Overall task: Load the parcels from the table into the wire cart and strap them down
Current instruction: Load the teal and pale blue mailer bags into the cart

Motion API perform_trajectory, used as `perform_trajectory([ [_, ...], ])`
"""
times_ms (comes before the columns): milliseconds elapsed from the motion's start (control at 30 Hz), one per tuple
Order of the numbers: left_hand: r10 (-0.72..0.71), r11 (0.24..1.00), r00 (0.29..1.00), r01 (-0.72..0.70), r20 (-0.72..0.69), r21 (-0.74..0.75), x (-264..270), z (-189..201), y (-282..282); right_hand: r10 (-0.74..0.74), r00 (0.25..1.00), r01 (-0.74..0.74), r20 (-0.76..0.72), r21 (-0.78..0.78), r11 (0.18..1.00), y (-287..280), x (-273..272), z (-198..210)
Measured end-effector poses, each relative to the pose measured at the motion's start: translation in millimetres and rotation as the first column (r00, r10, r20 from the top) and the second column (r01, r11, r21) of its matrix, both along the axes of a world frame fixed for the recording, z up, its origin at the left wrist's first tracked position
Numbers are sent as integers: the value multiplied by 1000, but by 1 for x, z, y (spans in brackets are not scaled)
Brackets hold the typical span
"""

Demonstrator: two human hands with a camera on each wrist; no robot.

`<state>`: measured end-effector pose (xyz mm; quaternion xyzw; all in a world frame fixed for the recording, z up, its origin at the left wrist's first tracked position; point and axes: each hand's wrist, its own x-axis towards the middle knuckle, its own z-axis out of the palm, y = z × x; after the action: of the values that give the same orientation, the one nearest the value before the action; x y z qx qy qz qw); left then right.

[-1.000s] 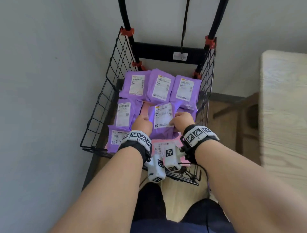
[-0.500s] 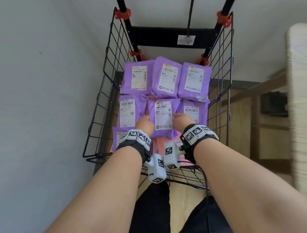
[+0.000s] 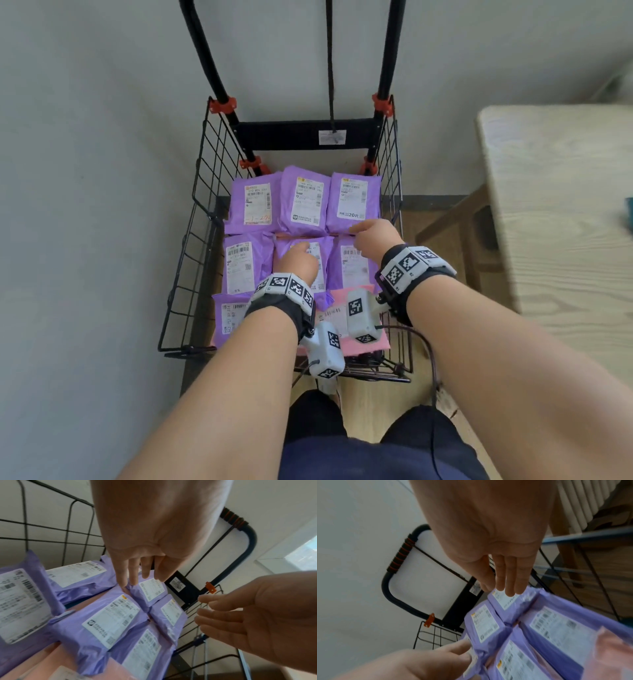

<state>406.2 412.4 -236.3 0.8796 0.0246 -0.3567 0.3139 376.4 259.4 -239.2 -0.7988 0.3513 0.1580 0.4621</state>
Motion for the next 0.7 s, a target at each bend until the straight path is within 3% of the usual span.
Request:
perform_trajectory([
  [333,-137,983,978,154,157,-101,-38,79,-132,-337,928,327,157,89,941,-119,-66,67],
  [533,-193,964,961,223,199,-143,-94,87,-230,-422,893,419,156,53,907,-210,-133,65],
  [700,-290,936,947,311,139,-163,-168,80,-313,-470,878,475,93,-39,879,-297,-220,57],
])
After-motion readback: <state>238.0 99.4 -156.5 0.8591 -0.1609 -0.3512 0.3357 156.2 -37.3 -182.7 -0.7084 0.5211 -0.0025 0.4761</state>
